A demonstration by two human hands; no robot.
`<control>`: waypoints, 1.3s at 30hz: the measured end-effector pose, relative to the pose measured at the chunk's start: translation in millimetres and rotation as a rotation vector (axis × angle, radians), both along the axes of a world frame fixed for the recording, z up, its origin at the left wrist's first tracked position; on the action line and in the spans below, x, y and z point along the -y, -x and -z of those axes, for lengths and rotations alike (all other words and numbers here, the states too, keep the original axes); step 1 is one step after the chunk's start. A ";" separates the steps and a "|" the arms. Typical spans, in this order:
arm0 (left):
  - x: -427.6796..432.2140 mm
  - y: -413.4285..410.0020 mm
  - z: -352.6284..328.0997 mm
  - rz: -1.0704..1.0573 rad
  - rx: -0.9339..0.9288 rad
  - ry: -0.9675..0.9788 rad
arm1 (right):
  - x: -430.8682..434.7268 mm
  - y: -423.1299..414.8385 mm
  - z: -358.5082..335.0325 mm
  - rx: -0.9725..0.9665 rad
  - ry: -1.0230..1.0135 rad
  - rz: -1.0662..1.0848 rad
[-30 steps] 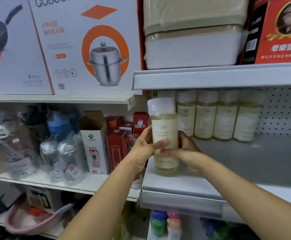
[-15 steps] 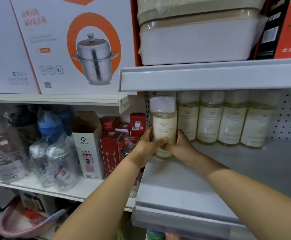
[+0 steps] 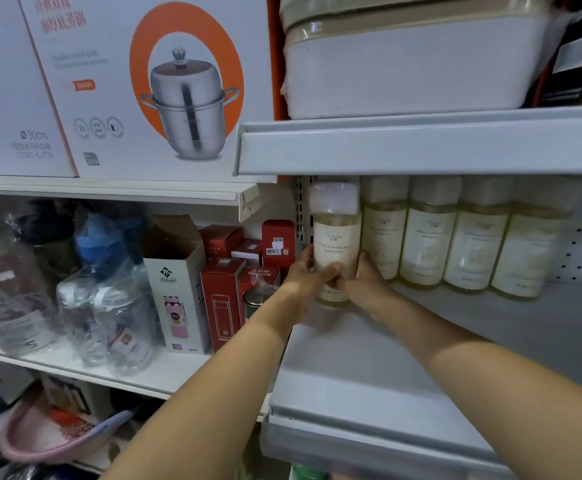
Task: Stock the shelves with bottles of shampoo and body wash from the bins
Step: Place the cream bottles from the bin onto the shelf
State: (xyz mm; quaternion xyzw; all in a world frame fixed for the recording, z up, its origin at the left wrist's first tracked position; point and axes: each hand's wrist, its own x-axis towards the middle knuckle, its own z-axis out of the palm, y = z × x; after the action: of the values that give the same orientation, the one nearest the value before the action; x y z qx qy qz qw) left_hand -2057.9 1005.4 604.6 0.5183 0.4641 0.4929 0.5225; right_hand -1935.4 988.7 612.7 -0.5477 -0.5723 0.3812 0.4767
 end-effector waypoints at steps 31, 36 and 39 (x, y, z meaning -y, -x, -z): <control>228.3 104.9 26.3 -0.292 0.532 0.126 | 191.7 80.9 -3.5 -0.148 -0.147 -0.013; 263.6 142.4 82.6 -0.360 0.431 0.263 | 233.3 122.8 40.2 -0.113 -0.073 -0.166; 282.2 150.5 119.6 -0.379 0.423 0.351 | 248.0 135.6 79.0 -0.113 0.024 -0.219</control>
State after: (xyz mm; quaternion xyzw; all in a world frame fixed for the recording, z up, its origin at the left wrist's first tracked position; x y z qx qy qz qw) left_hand -2208.5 723.2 485.0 0.2113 0.5113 0.5906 0.5875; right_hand -2071.1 740.6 533.7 -0.4650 -0.5964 0.4681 0.4571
